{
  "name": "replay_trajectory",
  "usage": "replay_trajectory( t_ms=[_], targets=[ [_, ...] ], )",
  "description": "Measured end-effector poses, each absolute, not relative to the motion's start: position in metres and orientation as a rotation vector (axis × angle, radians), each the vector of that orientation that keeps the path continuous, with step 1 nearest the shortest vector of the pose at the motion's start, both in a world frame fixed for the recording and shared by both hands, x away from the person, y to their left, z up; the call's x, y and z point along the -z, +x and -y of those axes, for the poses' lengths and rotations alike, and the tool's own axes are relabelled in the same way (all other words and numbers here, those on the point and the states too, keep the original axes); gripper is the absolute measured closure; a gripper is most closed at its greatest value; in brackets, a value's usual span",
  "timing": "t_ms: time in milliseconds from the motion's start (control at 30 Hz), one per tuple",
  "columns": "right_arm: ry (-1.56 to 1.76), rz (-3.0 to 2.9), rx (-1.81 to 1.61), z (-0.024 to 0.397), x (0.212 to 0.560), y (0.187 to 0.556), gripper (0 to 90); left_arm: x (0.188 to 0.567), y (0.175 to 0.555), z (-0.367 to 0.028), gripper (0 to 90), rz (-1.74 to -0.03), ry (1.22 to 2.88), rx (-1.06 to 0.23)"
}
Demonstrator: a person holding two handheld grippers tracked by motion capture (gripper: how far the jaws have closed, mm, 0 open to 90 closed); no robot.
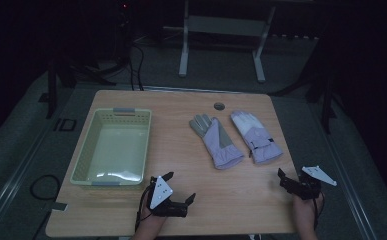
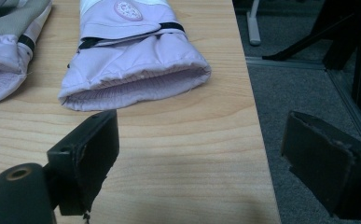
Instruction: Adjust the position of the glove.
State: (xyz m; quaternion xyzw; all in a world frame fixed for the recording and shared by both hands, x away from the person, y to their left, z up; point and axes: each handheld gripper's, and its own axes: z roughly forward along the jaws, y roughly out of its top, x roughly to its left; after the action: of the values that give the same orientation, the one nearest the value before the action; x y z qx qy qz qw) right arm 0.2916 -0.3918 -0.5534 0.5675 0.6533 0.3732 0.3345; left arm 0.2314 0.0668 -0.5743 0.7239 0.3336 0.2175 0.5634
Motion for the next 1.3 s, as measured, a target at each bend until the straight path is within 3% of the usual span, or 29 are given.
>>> replay_trajectory(
  t_ms=[467, 1300],
  targets=[
    [1.472, -1.722, -0.990, 0.394, 0.547, 0.290, 11.6, 0.575, 0.236, -0.070, 0.0, -0.825, 1.679, -0.461],
    [1.226, -1.934, -1.083, 0.363, 0.470, 0.322, 11.5, 0.574, 0.234, -0.069, 0.0, -0.808, 1.690, -0.473]
  ],
)
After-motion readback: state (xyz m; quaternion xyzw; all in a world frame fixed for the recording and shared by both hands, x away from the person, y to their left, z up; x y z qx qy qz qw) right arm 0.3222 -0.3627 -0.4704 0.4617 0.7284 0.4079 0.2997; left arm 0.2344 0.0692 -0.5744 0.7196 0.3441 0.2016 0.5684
